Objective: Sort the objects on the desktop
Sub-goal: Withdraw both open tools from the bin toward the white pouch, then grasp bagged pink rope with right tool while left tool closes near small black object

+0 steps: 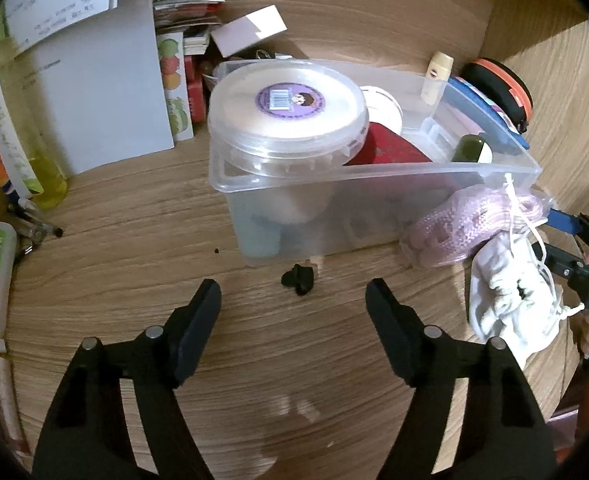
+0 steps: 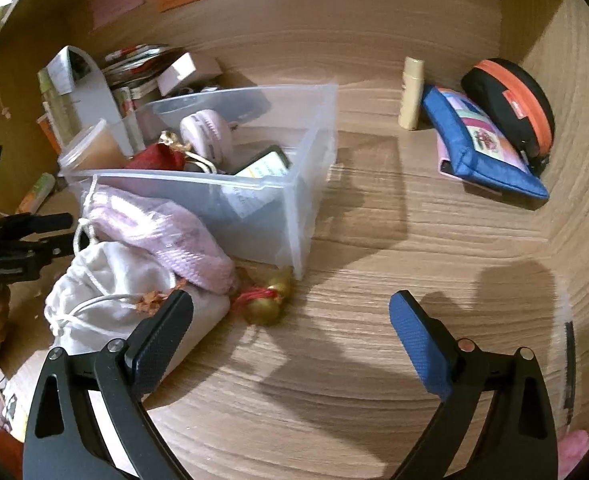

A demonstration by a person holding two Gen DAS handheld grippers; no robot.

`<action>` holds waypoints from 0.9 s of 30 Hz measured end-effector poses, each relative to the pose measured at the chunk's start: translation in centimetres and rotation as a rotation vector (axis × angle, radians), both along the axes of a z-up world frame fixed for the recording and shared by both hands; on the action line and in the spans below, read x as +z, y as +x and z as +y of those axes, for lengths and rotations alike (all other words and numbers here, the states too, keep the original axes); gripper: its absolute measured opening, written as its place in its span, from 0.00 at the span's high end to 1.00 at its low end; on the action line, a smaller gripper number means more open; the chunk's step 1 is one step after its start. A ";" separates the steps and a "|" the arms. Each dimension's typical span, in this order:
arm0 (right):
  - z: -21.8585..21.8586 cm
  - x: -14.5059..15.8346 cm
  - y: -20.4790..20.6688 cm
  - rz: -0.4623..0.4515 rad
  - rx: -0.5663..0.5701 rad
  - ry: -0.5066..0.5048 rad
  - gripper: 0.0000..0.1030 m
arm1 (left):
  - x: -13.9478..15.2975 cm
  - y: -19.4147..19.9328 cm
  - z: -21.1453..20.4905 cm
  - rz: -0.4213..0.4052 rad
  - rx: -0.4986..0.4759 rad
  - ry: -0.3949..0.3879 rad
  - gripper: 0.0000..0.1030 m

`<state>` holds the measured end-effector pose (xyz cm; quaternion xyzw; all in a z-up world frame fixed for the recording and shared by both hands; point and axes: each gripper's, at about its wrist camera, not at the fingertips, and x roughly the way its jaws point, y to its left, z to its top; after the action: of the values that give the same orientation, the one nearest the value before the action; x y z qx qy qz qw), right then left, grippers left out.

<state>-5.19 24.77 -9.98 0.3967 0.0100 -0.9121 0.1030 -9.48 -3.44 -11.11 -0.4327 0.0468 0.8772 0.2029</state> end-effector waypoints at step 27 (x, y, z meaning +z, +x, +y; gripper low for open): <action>-5.8 1.2 -1.2 0.053 0.201 -0.017 0.54 | -0.7 -0.7 1.0 -0.017 -0.015 0.006 0.53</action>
<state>-6.36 18.92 -8.75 0.3687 0.0448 -0.9074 0.1968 -10.21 -2.44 -11.83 -0.4391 0.0455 0.8721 0.2111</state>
